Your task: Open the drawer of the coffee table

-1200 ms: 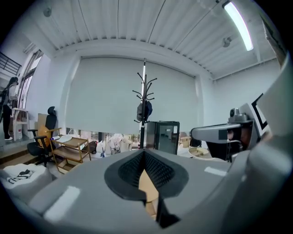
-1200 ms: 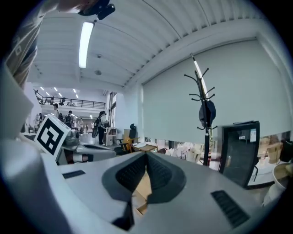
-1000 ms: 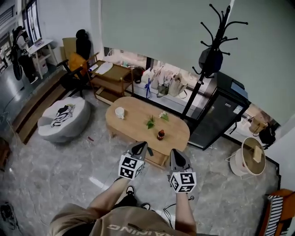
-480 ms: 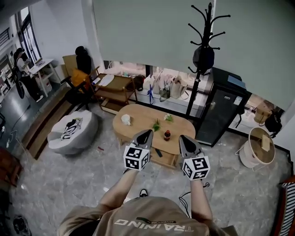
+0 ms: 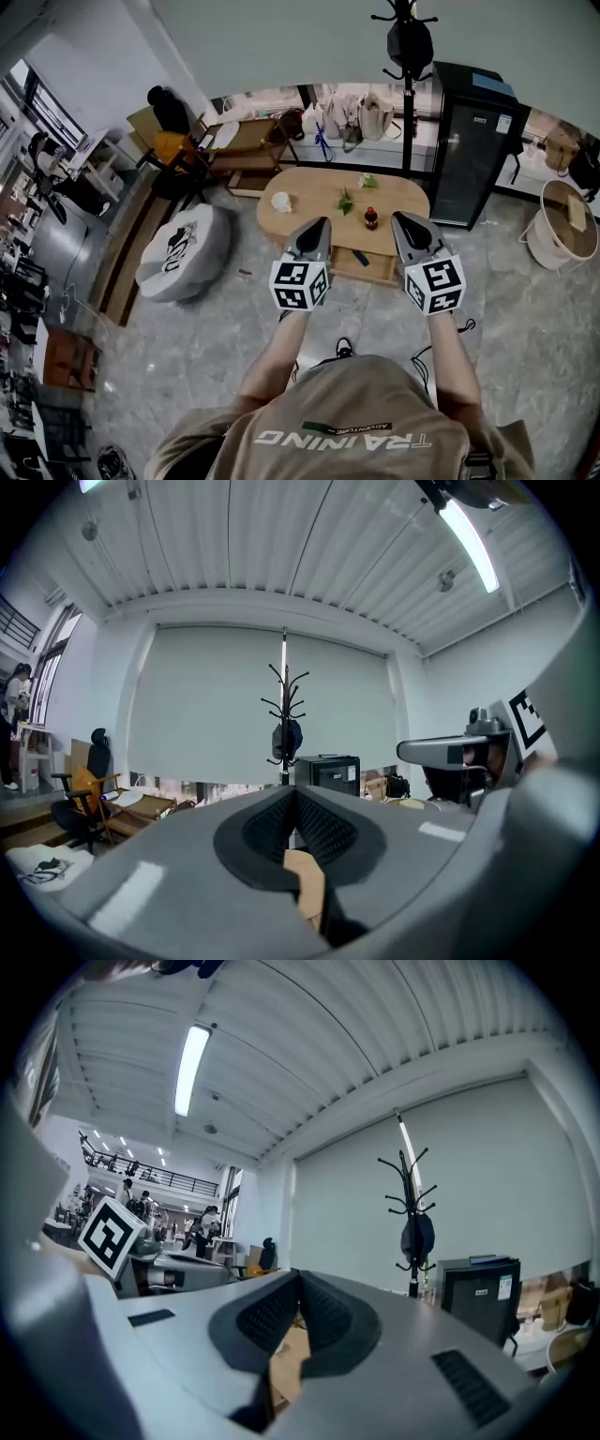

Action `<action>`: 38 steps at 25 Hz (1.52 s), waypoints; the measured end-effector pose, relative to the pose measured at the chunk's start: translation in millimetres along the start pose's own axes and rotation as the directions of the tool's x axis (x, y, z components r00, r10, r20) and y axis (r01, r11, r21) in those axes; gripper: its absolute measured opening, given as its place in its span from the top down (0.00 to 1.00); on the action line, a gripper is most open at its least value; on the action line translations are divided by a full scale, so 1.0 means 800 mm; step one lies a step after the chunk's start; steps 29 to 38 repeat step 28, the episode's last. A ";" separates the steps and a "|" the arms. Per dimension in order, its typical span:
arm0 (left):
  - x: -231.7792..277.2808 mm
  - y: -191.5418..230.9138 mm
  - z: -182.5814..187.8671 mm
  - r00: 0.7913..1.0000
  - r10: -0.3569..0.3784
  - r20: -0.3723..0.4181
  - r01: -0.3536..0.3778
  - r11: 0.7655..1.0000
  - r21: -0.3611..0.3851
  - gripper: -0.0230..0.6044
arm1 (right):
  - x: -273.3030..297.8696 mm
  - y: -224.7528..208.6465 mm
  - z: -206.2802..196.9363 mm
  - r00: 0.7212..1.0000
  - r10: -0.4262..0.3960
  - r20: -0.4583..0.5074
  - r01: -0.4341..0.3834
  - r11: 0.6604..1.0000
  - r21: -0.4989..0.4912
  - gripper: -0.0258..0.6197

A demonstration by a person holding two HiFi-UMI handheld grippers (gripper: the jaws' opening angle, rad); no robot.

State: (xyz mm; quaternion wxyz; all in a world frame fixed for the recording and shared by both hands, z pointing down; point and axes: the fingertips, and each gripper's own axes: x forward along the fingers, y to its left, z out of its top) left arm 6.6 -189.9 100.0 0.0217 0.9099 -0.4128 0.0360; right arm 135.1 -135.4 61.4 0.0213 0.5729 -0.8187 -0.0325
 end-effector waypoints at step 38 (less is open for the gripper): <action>-0.029 0.013 -0.005 0.999 -0.032 0.026 0.032 0.999 0.022 0.97 | 0.031 0.070 -0.016 0.999 0.035 0.009 -0.035 0.999 -0.015 0.95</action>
